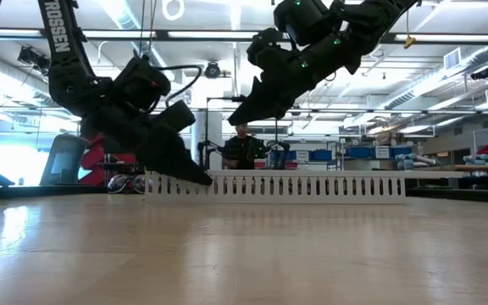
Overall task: Ziptie cables
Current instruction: Close the white cable duct lid
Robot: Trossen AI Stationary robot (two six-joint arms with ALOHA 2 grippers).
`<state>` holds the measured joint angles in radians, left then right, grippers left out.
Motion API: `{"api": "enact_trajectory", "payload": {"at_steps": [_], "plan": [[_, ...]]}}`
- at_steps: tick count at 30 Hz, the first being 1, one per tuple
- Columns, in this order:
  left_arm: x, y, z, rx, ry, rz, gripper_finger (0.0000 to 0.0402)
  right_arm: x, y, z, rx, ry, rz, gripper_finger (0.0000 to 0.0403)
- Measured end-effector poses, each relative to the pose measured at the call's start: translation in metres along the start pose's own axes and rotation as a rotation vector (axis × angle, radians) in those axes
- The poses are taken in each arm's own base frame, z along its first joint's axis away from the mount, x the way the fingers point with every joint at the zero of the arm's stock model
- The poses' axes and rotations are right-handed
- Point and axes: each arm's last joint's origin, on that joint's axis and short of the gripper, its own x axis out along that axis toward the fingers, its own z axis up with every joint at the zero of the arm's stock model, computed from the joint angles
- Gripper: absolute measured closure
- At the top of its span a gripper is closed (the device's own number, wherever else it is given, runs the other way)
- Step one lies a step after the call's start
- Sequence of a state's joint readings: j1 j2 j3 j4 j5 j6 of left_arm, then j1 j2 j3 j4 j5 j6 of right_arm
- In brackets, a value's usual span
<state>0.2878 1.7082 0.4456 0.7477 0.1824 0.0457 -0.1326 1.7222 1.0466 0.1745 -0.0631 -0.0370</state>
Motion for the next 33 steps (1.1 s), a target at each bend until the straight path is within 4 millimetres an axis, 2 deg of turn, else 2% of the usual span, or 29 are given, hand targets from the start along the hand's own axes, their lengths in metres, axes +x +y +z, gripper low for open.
{"api": "enact_trajectory", "payload": {"at_steps": [9,17,22,28,33], "plan": [[-0.026,-0.003,0.011,0.040,0.031,0.038,0.0083,0.000,0.000,0.000,0.018,-0.002,-0.004,0.0403],[-0.046,-0.008,-0.014,0.000,-0.006,0.059,0.0083,0.000,0.000,0.001,0.026,-0.005,-0.004,0.0403],[-0.049,-0.008,-0.015,0.015,-0.068,0.061,0.0083,0.000,0.000,0.001,0.027,-0.009,-0.004,0.0403],[-0.045,-0.008,-0.022,0.037,-0.029,0.060,0.0084,0.000,0.000,0.001,0.036,-0.011,-0.004,0.0403],[-0.041,-0.007,-0.026,0.027,-0.016,0.060,0.0100,0.000,0.000,0.001,0.041,-0.004,-0.003,0.0403]]}}
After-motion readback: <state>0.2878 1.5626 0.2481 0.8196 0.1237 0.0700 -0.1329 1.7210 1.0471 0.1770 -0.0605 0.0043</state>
